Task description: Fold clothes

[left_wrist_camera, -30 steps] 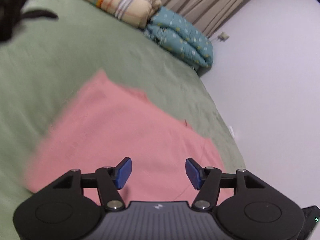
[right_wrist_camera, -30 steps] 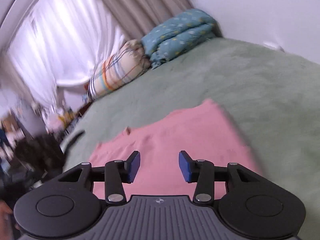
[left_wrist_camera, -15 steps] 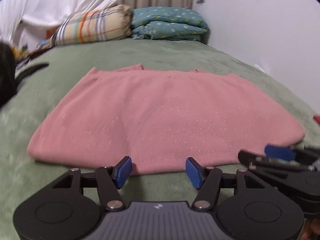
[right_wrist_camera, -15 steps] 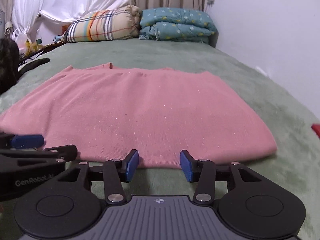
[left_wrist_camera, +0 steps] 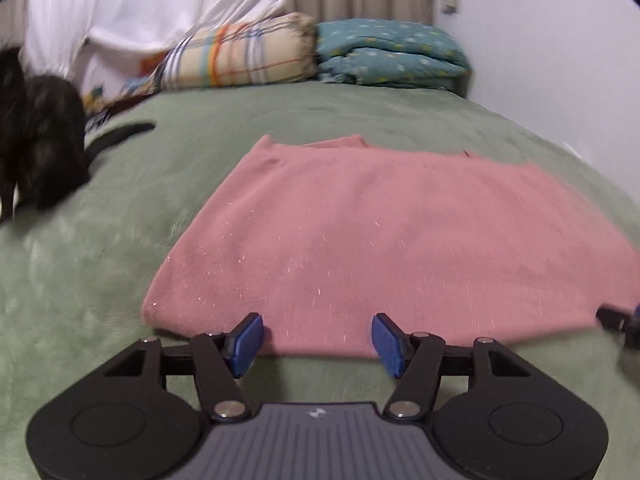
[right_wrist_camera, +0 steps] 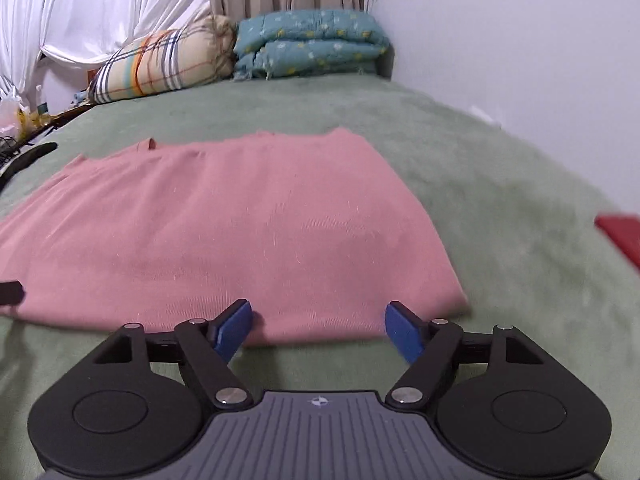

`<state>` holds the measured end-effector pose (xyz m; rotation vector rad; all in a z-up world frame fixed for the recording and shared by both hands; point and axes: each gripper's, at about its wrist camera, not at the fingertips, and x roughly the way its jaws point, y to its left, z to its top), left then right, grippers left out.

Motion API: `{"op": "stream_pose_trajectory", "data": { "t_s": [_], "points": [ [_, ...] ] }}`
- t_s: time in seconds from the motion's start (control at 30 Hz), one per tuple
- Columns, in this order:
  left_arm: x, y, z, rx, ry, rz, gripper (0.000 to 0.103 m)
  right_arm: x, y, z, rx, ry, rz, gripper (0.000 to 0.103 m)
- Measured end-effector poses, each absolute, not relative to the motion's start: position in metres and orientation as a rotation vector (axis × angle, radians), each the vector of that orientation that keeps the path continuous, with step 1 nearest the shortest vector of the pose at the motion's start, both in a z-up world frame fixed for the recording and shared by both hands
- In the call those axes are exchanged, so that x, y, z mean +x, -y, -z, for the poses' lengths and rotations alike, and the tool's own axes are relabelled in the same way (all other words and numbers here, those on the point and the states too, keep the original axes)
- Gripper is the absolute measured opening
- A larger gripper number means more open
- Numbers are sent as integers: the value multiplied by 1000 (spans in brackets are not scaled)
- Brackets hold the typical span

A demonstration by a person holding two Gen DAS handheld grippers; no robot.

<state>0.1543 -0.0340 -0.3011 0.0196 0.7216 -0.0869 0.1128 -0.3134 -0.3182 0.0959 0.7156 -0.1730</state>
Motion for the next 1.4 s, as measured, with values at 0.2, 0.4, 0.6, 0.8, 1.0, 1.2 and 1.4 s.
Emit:
{"op": "stream_pose_trajectory", "data": {
  "t_s": [0.2,0.4,0.6,0.8,1.0,1.2,1.4],
  "points": [
    [154,5,270,-92,-616,12,59,96,318,285,40,-583,158,69],
    [195,-26,301,-59,-774,-45,62,136,339,304,22,-713,135,74],
    [166,-48,310,-69,-749,28,71,97,338,318,-29,-697,78,74],
    [161,-59,306,-110,-811,30,72,71,349,303,163,-651,110,75],
    [151,-82,285,-677,-847,76,72,49,368,289,828,-571,121,75],
    [160,-69,306,-1223,-921,226,71,49,357,319,1479,-473,92,72],
    [177,-51,338,-1365,-950,189,70,76,332,341,1536,-538,143,60]
  ]
}}
